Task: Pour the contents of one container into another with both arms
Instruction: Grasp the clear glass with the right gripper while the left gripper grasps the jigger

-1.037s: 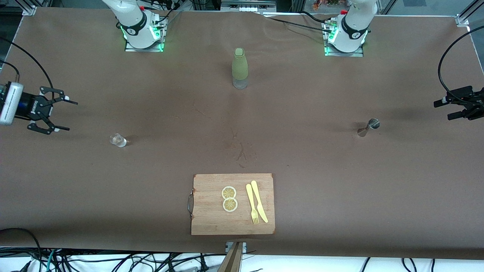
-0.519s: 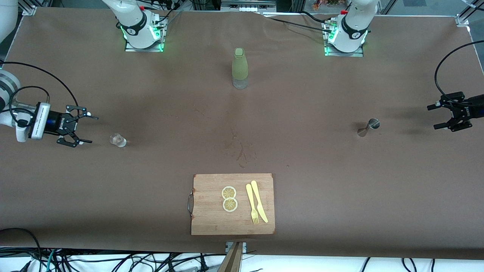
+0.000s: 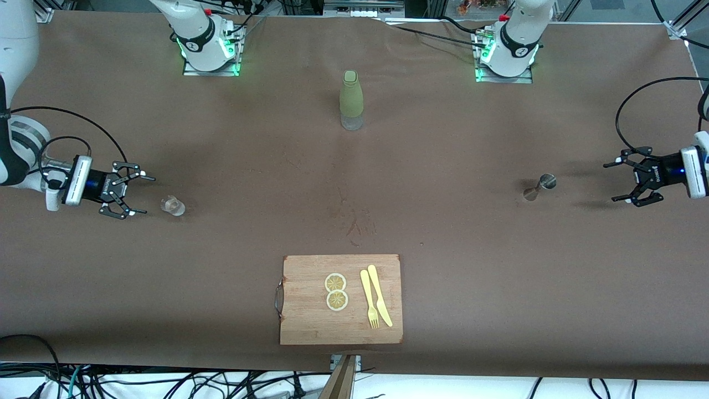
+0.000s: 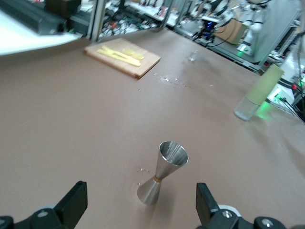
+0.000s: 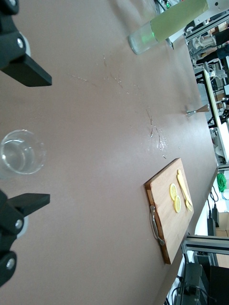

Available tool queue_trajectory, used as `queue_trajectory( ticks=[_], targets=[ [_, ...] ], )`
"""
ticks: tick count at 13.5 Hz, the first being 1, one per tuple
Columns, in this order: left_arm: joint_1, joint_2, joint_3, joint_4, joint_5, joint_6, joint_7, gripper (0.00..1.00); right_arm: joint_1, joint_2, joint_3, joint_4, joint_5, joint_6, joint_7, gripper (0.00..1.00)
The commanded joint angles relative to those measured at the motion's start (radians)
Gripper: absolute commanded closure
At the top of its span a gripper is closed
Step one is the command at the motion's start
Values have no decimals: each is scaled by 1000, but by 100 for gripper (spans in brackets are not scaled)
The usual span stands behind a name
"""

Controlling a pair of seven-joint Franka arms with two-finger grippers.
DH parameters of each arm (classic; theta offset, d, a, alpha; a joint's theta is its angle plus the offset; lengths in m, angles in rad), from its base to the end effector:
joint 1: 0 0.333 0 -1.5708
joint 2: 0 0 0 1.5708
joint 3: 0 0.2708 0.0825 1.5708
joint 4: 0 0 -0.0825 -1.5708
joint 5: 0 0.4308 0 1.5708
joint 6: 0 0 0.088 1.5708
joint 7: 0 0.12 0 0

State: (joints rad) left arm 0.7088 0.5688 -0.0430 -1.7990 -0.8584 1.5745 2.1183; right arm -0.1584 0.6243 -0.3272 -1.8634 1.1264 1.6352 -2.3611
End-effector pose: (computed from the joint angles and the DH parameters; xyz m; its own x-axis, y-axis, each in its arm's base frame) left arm 0.5138 0.2880 0.1507 0.4126 -0.3622 0.8358 -0.9037 -0.2780 0.3257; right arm 0.5511 -0.1833 0.1062 0.2432 0.4540 0.8572 0.9671 -0.1816 -0.1782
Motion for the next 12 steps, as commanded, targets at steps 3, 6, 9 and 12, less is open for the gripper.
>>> queue_trajectory(
  ticks=[3, 6, 9, 12],
  targets=[
    [12, 104, -8, 1, -91, -62, 334, 0, -23, 78, 19, 26, 74, -20, -87, 1],
    [12, 157, -9, -5, -112, -71, 498, 0, -27, 109, 20, 38, 84, -21, -106, 1],
    [4, 187, -12, -32, -142, -76, 587, 0, -46, 152, 40, 76, 93, -21, -124, 1],
    [-26, 226, -12, -68, -195, -71, 681, 0, -46, 167, 42, 78, 99, -23, -127, 1]
  ],
)
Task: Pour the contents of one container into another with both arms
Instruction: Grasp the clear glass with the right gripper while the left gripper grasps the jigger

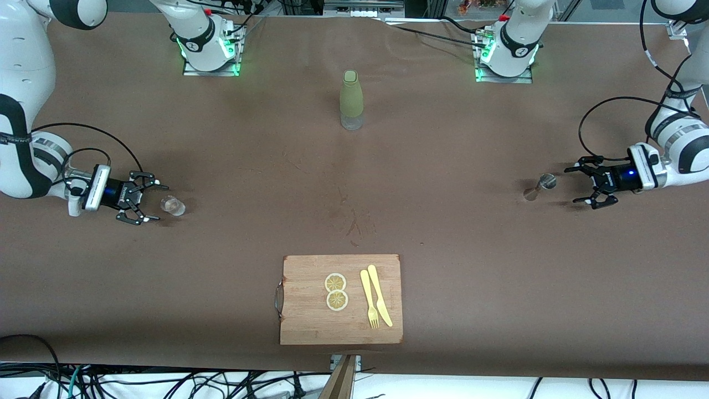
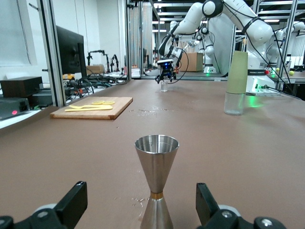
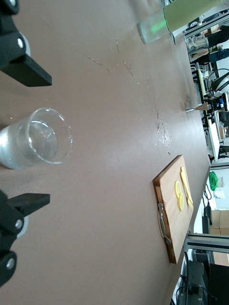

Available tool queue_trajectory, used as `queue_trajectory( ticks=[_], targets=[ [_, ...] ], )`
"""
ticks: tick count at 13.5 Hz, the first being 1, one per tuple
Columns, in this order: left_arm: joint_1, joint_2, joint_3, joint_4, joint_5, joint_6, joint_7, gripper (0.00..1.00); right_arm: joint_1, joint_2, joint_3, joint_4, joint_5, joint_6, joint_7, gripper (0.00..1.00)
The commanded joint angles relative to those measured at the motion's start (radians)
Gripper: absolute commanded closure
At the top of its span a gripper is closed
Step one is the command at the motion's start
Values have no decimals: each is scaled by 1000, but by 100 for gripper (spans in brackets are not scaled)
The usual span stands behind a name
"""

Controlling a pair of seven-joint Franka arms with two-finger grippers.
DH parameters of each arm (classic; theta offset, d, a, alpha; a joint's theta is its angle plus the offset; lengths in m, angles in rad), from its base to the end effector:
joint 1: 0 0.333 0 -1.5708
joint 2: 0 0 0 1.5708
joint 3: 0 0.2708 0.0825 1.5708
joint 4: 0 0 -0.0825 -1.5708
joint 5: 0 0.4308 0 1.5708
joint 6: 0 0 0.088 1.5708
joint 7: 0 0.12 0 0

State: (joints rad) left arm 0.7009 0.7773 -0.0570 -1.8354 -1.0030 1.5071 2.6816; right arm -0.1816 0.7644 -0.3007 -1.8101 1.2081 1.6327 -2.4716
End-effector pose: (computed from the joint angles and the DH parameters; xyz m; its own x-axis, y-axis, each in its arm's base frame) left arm 0.4827 0.2260 0.0395 0.0120 -0.1825 0.9831 -0.9915 -0.1297 -0.0119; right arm 0.5450 -0.1780 0.0470 0.2092 0.4082 0.8886 0.9729 -0.1781 -0.1472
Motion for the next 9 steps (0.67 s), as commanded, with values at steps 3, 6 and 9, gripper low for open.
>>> queue_trajectory(
  ticks=[3, 6, 9],
  targets=[
    [-37, 40, 2, -47, -58, 5, 170, 0, -22, 35, 31, 25, 33, -19, -27, 1],
    [-70, 65, 2, -53, -103, 7, 210, 0, -21, 36, 35, 25, 42, -20, -29, 2],
    [-98, 83, 3, -65, -143, 8, 244, 1, -22, 42, 37, 25, 42, -19, -29, 5]
  ],
)
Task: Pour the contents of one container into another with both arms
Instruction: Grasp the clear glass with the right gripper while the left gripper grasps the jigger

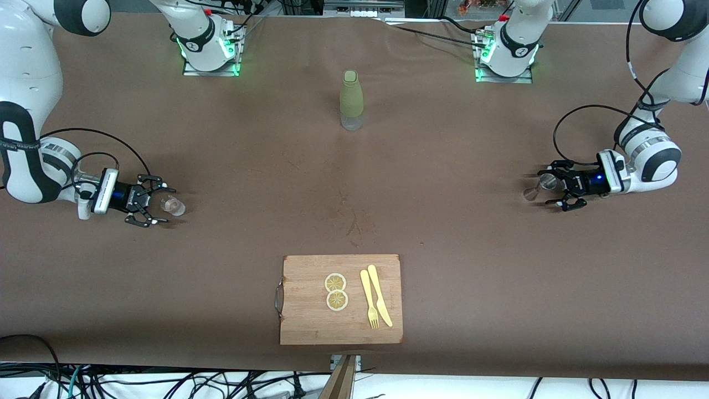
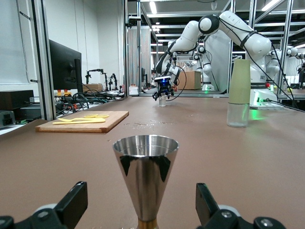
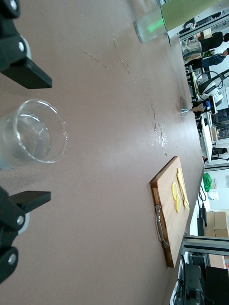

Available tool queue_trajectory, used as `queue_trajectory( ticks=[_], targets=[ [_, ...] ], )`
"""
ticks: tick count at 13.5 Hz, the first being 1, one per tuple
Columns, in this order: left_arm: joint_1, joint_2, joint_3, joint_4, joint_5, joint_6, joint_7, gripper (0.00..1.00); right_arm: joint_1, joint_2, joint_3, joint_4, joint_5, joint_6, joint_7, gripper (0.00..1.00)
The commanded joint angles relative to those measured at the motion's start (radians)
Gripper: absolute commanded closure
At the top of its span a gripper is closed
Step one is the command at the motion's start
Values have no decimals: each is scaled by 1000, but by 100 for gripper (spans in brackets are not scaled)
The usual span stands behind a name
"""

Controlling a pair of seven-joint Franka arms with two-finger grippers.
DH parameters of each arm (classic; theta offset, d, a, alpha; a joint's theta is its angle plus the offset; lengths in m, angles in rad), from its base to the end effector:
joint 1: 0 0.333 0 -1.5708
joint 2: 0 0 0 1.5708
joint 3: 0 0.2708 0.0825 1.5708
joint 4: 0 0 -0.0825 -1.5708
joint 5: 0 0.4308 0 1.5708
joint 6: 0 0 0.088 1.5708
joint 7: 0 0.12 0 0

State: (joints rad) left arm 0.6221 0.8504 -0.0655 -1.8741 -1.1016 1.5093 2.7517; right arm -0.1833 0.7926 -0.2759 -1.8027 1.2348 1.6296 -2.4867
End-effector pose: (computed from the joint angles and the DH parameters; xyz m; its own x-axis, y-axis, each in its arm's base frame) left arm 0.4796 0.1602 -0.0009 0.0047 -0.0832 0.9965 -0.9923 -0.1237 -0.0057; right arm 0.5462 -0.1628 0.0337 0.2034 0.3797 0.9025 0.9742 -0.1702 -0.1479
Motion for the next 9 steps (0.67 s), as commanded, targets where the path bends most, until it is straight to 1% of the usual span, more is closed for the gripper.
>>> queue_trajectory(
  ticks=[1, 3, 4, 5, 6, 8, 9],
  targets=[
    [-30, 15, 12, -27, -50, 9, 180, 1, -21, 23, 12, 17, 17, -16, -14, 5],
    [-33, 19, 12, -28, -55, 15, 192, 2, -21, 28, 12, 17, 20, -16, -18, 5],
    [-36, 24, 12, -28, -61, 22, 206, 10, -21, 28, 12, 17, 20, -16, -18, 8],
    [-42, 26, 12, -28, -66, 25, 215, 24, -21, 28, 12, 17, 26, -16, -20, 13],
    [-42, 26, 12, -27, -72, 25, 220, 41, -21, 28, 10, 17, 26, -17, -20, 18],
    [-45, 27, 12, -28, -73, 25, 218, 88, -21, 28, 12, 17, 26, -17, -21, 25],
    [-47, 29, 12, -28, -76, 25, 218, 99, -21, 28, 10, 17, 26, -17, -20, 30]
  ],
)
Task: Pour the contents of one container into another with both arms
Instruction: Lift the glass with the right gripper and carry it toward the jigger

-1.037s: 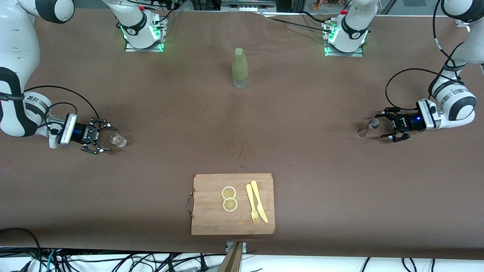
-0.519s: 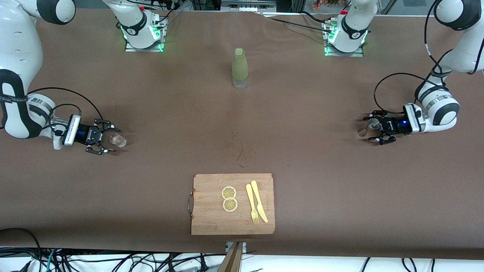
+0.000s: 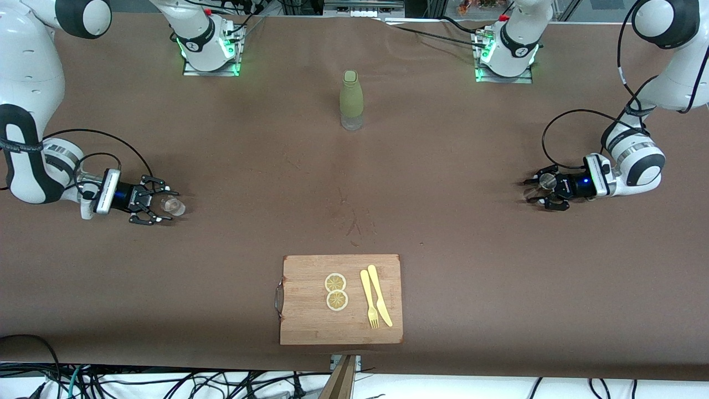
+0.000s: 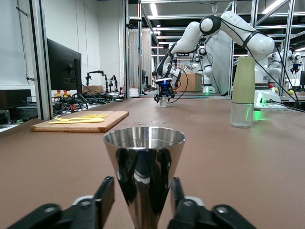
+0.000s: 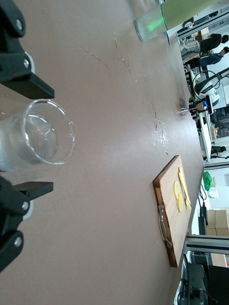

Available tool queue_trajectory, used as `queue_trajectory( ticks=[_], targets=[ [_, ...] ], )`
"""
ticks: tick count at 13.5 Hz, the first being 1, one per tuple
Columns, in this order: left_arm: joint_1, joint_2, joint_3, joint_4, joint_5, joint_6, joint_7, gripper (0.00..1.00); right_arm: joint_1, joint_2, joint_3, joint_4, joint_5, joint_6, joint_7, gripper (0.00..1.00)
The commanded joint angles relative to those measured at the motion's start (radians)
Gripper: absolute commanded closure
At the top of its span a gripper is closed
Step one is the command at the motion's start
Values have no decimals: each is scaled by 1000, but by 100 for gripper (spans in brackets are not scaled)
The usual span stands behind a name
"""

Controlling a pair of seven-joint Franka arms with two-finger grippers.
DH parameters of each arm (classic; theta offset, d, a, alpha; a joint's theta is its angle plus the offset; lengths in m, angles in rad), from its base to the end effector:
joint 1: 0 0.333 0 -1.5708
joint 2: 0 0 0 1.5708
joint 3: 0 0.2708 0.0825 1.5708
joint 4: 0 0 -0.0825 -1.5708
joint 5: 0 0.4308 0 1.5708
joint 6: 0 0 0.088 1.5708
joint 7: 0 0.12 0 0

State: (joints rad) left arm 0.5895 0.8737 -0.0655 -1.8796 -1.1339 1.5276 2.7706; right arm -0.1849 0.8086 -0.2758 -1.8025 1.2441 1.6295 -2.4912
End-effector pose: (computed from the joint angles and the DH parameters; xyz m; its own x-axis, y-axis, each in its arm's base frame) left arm 0.4802 0.1409 -0.0137 0.0060 -0.0748 0.9972 -0.9920 -0.1259 -0.0034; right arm 0.5422 -0.1626 0.0252 0.2135 0.3722 0.9032 0.9717 -0.1763 -0.1570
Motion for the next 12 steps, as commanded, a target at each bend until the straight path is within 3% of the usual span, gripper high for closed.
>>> queue_trajectory(
  ticks=[1, 6, 12],
  targets=[
    [-16, 5, 12, -23, -55, 6, 199, 100, -19, 12, 12, 17, 17, -17, -15, 33],
    [-17, 4, 10, -23, -64, 3, 162, 100, -19, 12, 12, 18, 17, -16, -15, 55],
    [-88, -30, 9, -12, -104, 0, 47, 100, -18, 6, 12, 22, 15, -17, -11, 65]
  ],
)
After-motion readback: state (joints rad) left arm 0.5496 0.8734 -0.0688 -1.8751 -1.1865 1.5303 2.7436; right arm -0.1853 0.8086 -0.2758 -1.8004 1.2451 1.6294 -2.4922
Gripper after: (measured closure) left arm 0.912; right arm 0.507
